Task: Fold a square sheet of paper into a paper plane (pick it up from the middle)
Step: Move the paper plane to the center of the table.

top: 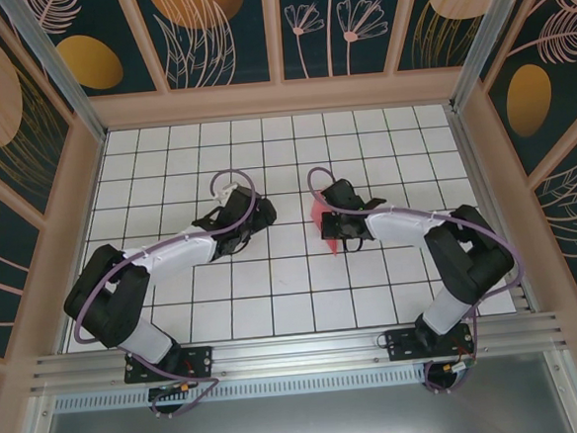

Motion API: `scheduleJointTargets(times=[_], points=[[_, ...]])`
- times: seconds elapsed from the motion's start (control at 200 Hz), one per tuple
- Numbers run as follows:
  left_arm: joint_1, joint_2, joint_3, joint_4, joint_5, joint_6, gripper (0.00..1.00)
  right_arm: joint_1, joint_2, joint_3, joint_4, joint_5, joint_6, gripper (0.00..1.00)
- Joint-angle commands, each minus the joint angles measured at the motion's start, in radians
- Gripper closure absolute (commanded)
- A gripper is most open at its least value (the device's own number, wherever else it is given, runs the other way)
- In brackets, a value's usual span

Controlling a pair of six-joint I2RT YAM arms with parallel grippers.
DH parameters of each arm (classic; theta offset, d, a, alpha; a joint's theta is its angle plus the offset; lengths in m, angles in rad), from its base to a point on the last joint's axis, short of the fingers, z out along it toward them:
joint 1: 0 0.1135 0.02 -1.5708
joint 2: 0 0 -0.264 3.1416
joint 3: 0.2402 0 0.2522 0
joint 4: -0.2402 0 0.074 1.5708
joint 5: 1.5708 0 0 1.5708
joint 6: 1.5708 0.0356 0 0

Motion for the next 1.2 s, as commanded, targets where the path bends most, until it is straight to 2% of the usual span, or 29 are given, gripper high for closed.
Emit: scheduleJointTargets(times=[0.0,0.42,0.676,0.951,1.191], points=[[0.005,-0.020,-0.016,-0.048,-0.065,-0.023,0.14,0.014,0.040,0.037,-0.051,0.059,0.039,0.96],[0.007,-0.010,-0.022,-0.058,-0.073,-0.031,0.02,0.045,0.110,0.091,-0.054,0.089,0.083,0.85],[0.007,-0.010,-0.025,-0.069,-0.081,-0.033,0.01,0.052,0.144,0.105,-0.057,0.093,0.097,0.83],[0.008,-0.020,-0.032,-0.086,-0.099,-0.033,0.01,0.055,0.174,0.120,-0.073,0.114,0.098,0.90],[0.035,-0.080,-0.060,-0.117,-0.140,-0.027,0.02,0.045,0.211,0.312,-0.112,0.145,0.010,0.92]])
